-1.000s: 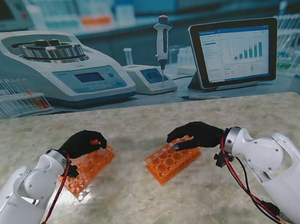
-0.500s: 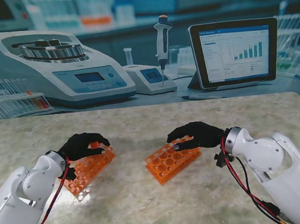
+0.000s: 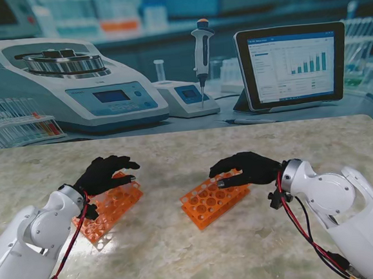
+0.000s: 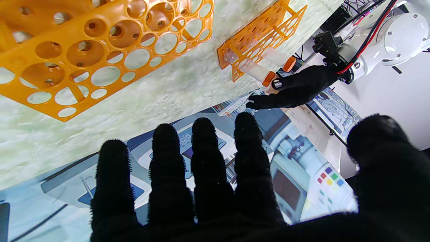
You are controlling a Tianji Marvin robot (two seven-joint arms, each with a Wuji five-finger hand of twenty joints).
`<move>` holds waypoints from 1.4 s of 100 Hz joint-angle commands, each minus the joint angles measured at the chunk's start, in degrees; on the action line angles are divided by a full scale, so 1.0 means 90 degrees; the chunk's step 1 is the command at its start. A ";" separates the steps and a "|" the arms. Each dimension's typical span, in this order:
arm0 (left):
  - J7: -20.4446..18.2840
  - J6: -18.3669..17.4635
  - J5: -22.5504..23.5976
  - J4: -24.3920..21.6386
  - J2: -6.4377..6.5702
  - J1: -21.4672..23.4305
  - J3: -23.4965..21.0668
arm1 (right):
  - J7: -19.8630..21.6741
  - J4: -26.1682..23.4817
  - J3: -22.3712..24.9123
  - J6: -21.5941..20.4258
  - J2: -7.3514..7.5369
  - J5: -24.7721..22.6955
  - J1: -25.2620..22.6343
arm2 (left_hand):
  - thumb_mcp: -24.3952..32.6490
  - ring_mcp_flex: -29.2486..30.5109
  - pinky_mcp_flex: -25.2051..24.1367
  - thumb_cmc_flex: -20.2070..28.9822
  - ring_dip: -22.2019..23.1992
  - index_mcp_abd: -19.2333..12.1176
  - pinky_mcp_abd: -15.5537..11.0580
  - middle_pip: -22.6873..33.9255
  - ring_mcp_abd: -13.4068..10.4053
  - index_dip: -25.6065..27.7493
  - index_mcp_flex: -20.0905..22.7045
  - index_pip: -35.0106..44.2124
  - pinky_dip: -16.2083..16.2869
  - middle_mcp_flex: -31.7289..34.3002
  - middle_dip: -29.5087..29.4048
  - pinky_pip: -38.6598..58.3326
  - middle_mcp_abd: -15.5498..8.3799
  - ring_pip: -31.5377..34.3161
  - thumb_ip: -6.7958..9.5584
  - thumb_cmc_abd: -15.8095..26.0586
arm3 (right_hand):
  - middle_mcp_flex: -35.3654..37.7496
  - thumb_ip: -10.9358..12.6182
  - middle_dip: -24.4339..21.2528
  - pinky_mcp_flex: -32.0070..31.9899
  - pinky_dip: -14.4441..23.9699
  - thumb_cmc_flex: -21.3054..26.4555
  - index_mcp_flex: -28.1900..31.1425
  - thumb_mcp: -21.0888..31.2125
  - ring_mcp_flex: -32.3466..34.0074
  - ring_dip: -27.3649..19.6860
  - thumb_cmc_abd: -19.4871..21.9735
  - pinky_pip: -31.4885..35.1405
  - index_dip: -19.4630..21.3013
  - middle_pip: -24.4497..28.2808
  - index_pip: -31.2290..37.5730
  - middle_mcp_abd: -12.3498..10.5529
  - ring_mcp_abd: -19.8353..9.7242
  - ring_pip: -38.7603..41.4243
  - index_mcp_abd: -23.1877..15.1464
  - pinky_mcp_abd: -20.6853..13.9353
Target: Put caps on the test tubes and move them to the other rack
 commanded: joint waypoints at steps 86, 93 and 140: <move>0.0670 0.0013 -0.0653 -0.1058 -0.0265 0.0261 0.0937 | -0.1156 -0.0425 0.0578 -0.0475 -0.0186 -0.0491 -0.1158 | -0.0181 0.0494 0.0451 -0.0485 -0.0079 0.0511 0.0717 -0.0135 0.0158 -0.0321 -0.0154 -0.0444 -0.0228 0.0224 -0.0345 -0.0330 0.0422 0.0007 -0.0010 0.0732 | -0.0025 -0.0051 -0.0112 -0.0104 0.0009 0.0062 -0.0329 -0.0129 -0.0077 -0.0133 0.0292 -0.0096 -0.0139 -0.0178 -0.0244 -0.0223 -0.0146 -0.0234 -0.0107 -0.0034; 0.0760 0.0058 -0.0712 -0.0997 -0.0292 0.0258 0.1044 | -0.1462 -0.0453 0.0619 -0.0483 -0.0243 -0.0629 -0.1318 | -0.0180 0.0518 0.0486 -0.0491 -0.0075 0.0548 0.0771 -0.0146 0.0167 -0.0330 -0.0129 -0.0453 -0.0228 0.0231 -0.0347 -0.0275 0.0436 0.0007 -0.0011 0.0745 | -0.0059 -0.0041 -0.0127 -0.0110 -0.0002 0.0079 -0.0360 -0.0177 -0.0092 -0.0147 0.0429 -0.0114 -0.0159 -0.0186 -0.0260 -0.0198 -0.0144 -0.0238 -0.0046 -0.0052; 0.1196 0.0343 -0.1048 -0.0459 -0.0439 0.0204 0.1455 | -0.2654 -0.0121 0.0691 -0.0309 -0.0493 -0.0901 -0.1804 | -0.0187 0.0681 0.0500 -0.0490 -0.0032 0.0764 0.0697 -0.0184 0.0097 -0.0445 -0.0065 -0.0596 -0.0304 0.0281 -0.0375 -0.0132 0.0489 0.0039 -0.0021 0.0842 | -0.0166 0.0059 -0.0176 -0.0165 -0.0055 0.0382 -0.0379 -0.0629 -0.0215 -0.0195 0.0968 -0.0187 -0.0187 -0.0190 -0.0273 -0.0133 -0.0102 -0.0248 0.0026 -0.0053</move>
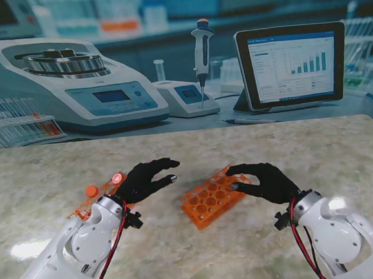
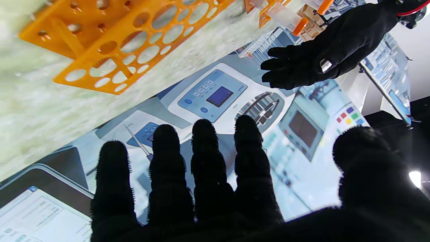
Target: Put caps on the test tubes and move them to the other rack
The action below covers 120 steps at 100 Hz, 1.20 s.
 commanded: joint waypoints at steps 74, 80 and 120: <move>0.0032 0.0130 -0.0275 0.0459 -0.0087 -0.0207 0.0252 | -0.0005 0.0536 0.0014 0.0138 -0.0025 0.0001 0.0042 | -0.0134 0.0115 0.0008 -0.0179 0.0010 0.0093 0.0107 -0.0109 0.0027 -0.0082 0.0099 -0.0203 -0.0366 0.0079 -0.0146 0.0171 0.0073 0.0030 -0.0023 0.0322 | -0.0171 0.0113 -0.0058 -0.0172 -0.0033 0.0421 -0.0237 -0.0394 -0.0252 -0.0095 0.0317 -0.0157 -0.0036 -0.0091 -0.0107 -0.0119 -0.0062 -0.0209 0.0022 -0.0066; 0.0038 0.0132 -0.0287 0.0485 -0.0092 -0.0232 0.0264 | -0.0014 0.0514 0.0028 0.0137 -0.0024 -0.0027 0.0021 | -0.0136 0.0114 0.0003 -0.0186 0.0011 0.0105 0.0091 -0.0110 0.0002 -0.0081 0.0106 -0.0199 -0.0371 0.0076 -0.0146 0.0172 0.0078 0.0030 -0.0024 0.0325 | -0.0168 0.0116 -0.0056 -0.0175 -0.0030 0.0435 -0.0234 -0.0419 -0.0256 -0.0095 0.0318 -0.0160 -0.0033 -0.0090 -0.0106 -0.0103 -0.0063 -0.0210 0.0024 -0.0070; -0.0033 0.0241 -0.0420 0.0550 -0.0105 -0.0342 0.0336 | -0.0053 0.0321 0.0139 0.0163 -0.0020 -0.0187 -0.0158 | -0.0130 0.0099 -0.0013 -0.0181 0.0024 0.0060 0.0083 -0.0103 -0.0048 -0.0062 0.0120 -0.0176 -0.0390 0.0046 -0.0141 0.0161 0.0031 0.0033 -0.0023 0.0326 | -0.0175 0.0137 -0.0050 -0.0193 -0.0016 0.0495 -0.0237 -0.0493 -0.0264 -0.0093 0.0336 -0.0184 -0.0024 -0.0091 -0.0113 -0.0107 -0.0068 -0.0213 0.0010 -0.0065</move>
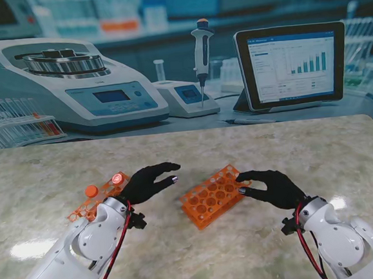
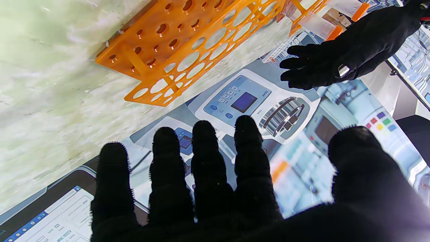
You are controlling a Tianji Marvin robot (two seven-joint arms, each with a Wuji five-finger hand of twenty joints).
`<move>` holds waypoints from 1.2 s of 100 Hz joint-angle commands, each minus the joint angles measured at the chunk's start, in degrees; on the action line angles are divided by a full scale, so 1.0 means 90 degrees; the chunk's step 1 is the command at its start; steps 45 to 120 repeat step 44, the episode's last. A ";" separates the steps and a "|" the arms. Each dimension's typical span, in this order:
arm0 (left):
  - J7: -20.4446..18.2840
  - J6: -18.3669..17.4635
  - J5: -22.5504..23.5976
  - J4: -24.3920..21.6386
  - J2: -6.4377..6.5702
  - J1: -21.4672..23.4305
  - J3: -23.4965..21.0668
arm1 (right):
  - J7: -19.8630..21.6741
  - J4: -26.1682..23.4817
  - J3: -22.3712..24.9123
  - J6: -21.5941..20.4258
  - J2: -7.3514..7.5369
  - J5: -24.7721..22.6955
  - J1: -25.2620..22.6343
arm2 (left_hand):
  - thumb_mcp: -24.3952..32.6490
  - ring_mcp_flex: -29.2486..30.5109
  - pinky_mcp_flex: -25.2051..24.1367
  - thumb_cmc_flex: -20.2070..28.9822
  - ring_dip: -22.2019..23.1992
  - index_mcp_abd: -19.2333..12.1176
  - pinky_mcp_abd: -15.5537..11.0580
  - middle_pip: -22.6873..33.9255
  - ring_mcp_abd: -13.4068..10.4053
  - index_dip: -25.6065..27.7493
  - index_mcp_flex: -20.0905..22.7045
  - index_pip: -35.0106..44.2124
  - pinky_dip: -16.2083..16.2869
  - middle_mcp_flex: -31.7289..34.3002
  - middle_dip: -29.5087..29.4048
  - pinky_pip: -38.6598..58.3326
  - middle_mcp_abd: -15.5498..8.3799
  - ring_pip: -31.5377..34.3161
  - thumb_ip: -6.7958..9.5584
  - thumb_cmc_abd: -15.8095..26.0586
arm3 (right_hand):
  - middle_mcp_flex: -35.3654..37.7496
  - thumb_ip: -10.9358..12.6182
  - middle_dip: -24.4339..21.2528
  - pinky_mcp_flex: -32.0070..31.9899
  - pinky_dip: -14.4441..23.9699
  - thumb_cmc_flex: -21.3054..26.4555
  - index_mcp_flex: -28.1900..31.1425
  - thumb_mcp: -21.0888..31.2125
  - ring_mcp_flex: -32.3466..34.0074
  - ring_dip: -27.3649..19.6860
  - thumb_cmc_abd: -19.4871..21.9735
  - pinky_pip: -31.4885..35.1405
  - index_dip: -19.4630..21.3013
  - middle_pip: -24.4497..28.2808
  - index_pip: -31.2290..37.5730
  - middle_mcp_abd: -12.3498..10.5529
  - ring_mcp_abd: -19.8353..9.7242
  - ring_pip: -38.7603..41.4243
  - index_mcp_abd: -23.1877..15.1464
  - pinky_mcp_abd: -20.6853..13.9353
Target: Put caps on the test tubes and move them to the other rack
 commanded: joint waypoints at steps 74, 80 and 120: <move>-0.0102 0.0055 0.0007 -0.0108 0.0003 0.0059 -0.0056 | 0.0045 -0.0086 0.0000 0.0040 -0.0006 0.0041 -0.0068 | -0.0130 0.0132 -0.0021 -0.0180 0.0057 0.0051 0.0090 -0.0079 -0.0025 -0.0017 0.0092 -0.0080 -0.0234 -0.0004 -0.0062 0.0177 0.0027 0.0054 -0.0023 0.0257 | -0.0053 0.0141 -0.0018 -0.0113 -0.0001 0.0178 -0.0230 -0.0152 -0.0125 -0.0084 0.0189 -0.0125 -0.0012 -0.0069 -0.0112 -0.0105 -0.0076 -0.0094 0.0021 -0.0067; -0.0102 0.0055 0.0007 -0.0108 0.0003 0.0059 -0.0056 | 0.0045 -0.0086 0.0000 0.0040 -0.0006 0.0041 -0.0068 | -0.0130 0.0132 -0.0021 -0.0180 0.0057 0.0051 0.0090 -0.0079 -0.0025 -0.0017 0.0092 -0.0080 -0.0234 -0.0004 -0.0062 0.0177 0.0027 0.0054 -0.0023 0.0257 | -0.0053 0.0141 -0.0018 -0.0113 -0.0001 0.0178 -0.0230 -0.0152 -0.0125 -0.0084 0.0189 -0.0125 -0.0012 -0.0069 -0.0112 -0.0105 -0.0076 -0.0094 0.0021 -0.0067; -0.0102 0.0055 0.0007 -0.0108 0.0003 0.0059 -0.0056 | 0.0045 -0.0086 0.0000 0.0040 -0.0006 0.0041 -0.0068 | -0.0130 0.0132 -0.0021 -0.0180 0.0057 0.0051 0.0090 -0.0079 -0.0025 -0.0017 0.0092 -0.0080 -0.0234 -0.0004 -0.0062 0.0177 0.0027 0.0054 -0.0023 0.0257 | -0.0053 0.0141 -0.0018 -0.0113 -0.0001 0.0178 -0.0230 -0.0152 -0.0125 -0.0084 0.0189 -0.0125 -0.0012 -0.0069 -0.0112 -0.0105 -0.0076 -0.0094 0.0021 -0.0067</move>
